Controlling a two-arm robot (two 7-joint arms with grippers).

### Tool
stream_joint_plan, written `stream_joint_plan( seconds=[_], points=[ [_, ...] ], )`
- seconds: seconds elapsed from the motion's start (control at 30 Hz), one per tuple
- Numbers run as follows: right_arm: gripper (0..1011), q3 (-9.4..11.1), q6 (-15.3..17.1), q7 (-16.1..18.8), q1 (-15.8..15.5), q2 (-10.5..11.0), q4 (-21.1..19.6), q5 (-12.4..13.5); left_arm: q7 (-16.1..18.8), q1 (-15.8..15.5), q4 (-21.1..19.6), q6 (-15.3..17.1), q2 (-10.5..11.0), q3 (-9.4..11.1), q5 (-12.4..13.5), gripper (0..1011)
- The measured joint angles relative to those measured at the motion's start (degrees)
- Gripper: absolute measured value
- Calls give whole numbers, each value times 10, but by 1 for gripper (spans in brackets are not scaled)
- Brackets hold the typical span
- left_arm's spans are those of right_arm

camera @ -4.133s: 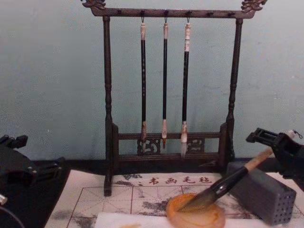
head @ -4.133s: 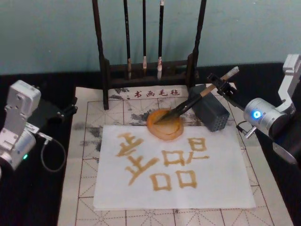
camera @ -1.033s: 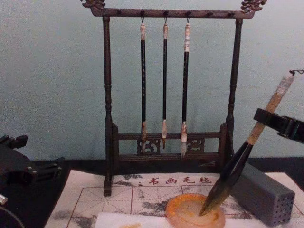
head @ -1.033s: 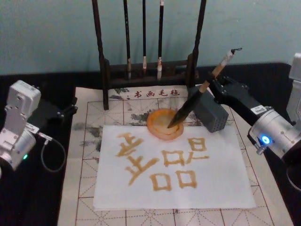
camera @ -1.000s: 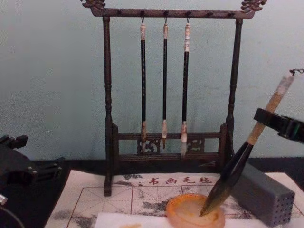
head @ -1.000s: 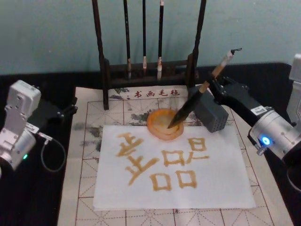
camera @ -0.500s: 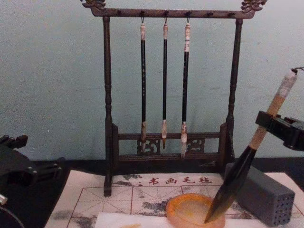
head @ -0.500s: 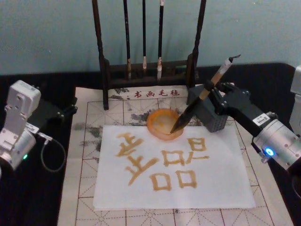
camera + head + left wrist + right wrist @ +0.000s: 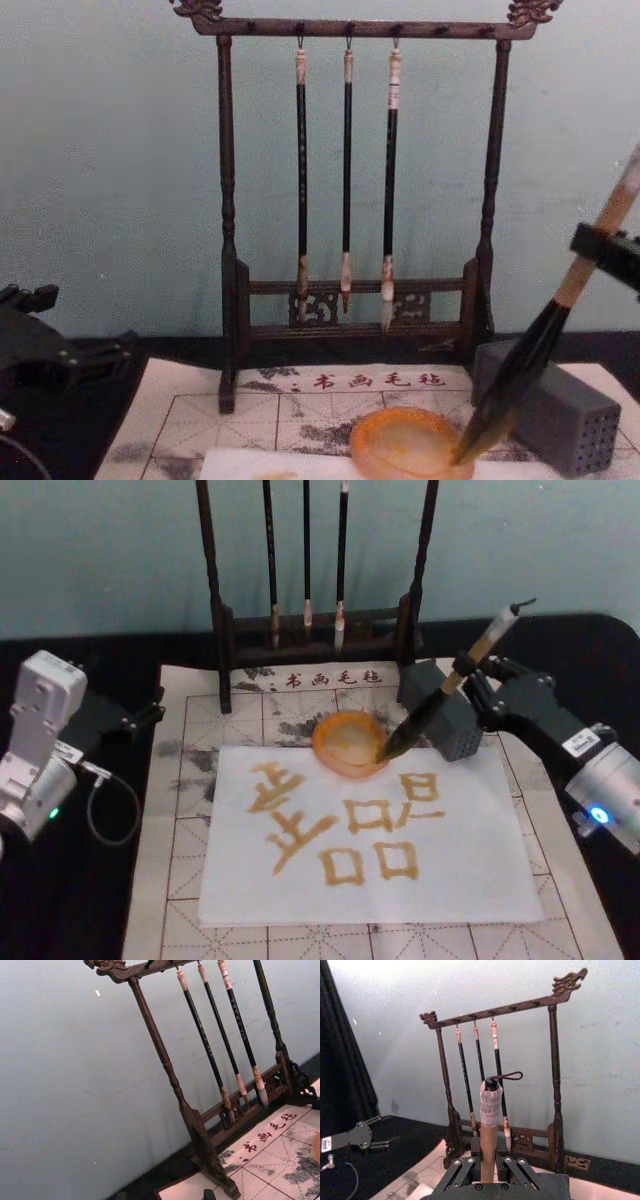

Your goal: Pick up the brush from the inkstone, write on the paper, then place the brush back to its original position.

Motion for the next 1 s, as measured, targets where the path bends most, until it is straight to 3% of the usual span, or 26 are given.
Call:
stream_joint_plan(
  seconds=[0.3, 1.0],
  points=[
    [194, 31, 22, 0, -45, 18, -47, 10, 0, 0, 0, 0, 0, 0, 0, 1001],
    [194, 93, 10, 21, -154, 47, -110, -9, 0, 0, 0, 0, 0, 0, 0, 1001]
  ],
)
